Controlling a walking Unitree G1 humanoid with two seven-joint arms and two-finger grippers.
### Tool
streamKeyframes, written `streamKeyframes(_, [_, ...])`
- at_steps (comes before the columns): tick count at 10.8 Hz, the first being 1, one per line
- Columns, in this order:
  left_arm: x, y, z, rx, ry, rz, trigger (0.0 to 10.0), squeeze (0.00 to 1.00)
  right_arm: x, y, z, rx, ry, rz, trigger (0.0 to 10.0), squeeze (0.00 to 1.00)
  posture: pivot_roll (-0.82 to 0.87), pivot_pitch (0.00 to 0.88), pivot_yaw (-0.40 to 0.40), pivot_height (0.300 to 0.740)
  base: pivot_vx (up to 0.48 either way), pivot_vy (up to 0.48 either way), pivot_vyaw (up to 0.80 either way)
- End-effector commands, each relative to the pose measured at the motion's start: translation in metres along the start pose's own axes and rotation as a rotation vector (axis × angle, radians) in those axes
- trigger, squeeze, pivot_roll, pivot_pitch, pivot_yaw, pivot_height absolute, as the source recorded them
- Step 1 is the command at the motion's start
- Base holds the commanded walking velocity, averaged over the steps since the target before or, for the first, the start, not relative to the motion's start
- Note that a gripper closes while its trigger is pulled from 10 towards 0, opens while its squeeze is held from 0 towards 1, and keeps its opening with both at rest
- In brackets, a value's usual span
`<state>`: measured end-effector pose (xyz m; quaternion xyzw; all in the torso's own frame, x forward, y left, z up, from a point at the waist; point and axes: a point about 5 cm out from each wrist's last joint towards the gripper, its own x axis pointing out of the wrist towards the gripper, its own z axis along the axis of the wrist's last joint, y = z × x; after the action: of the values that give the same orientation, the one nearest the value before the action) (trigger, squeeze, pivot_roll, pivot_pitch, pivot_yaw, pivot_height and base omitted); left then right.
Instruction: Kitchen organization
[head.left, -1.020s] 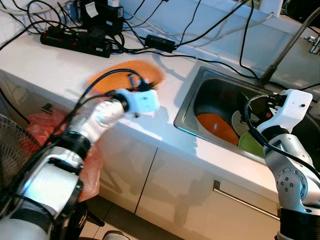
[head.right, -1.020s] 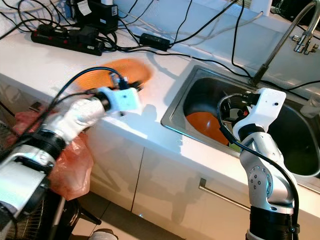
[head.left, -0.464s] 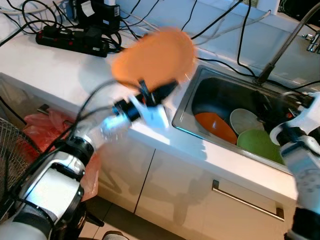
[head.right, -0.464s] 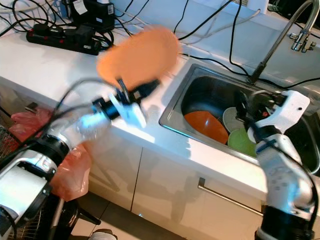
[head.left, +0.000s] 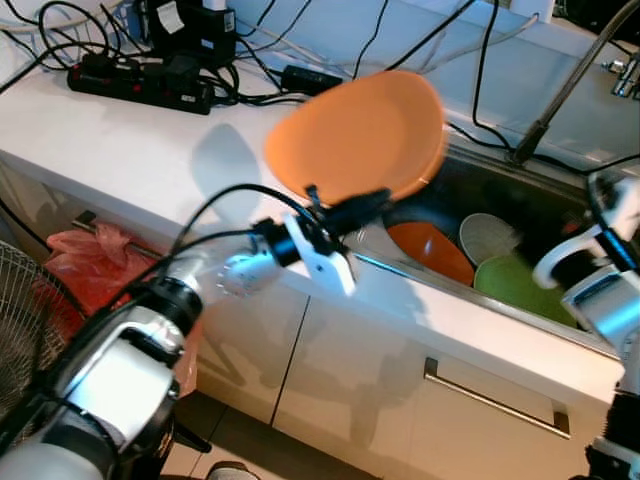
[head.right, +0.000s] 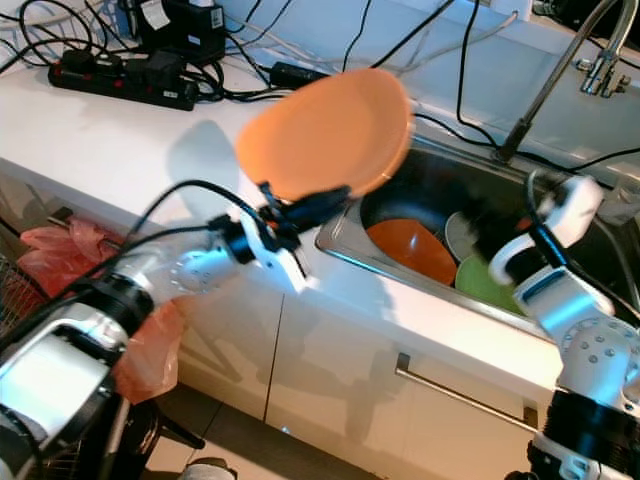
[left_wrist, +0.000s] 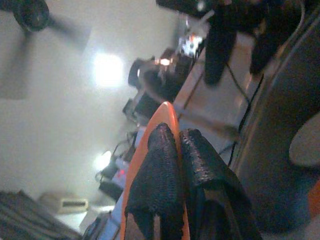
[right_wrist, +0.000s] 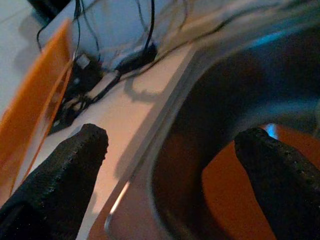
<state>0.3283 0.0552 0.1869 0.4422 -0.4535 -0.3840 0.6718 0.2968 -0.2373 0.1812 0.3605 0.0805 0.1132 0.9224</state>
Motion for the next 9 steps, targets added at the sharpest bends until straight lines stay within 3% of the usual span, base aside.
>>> streamKeyframes(1, [0.019, 0.007, 0.014, 0.01, -0.114, 0.03, 0.0, 0.0, 0.003, 0.002, 0.008, 0.0, 0.004, 0.035, 10.0, 0.0, 0.19, 0.0, -0.15, 0.74, 0.0, 0.0, 0.0])
streamKeyframes(3, [0.024, 0.0, 0.019, -0.027, -0.129, 0.05, 0.0, 0.0, 0.014, 0.005, 0.01, -0.009, 0.021, 0.059, 10.0, 0.0, 0.19, 0.0, -0.152, 0.74, 0.0, 0.0, 0.0])
streamKeyframes(5, [0.029, -0.009, 0.027, -0.072, -0.156, 0.057, 0.0, 0.0, 0.021, 0.022, 0.017, -0.056, 0.001, 0.135, 10.0, 0.0, 0.18, 0.0, -0.157, 0.74, 0.0, 0.0, 0.0])
streamKeyframes(7, [0.03, -0.014, 0.026, -0.076, -0.141, 0.047, 0.0, 0.0, 0.018, 0.025, 0.024, -0.087, -0.031, 0.132, 10.0, 0.0, 0.18, 0.0, -0.158, 0.74, 0.0, 0.0, 0.0])
streamKeyframes(9, [0.027, -0.012, 0.016, -0.062, -0.062, 0.051, 0.0, 0.0, 0.002, 0.019, 0.034, -0.096, -0.095, 0.082, 10.0, 0.0, 0.17, 0.0, -0.16, 0.74, 0.0, 0.0, 0.0])
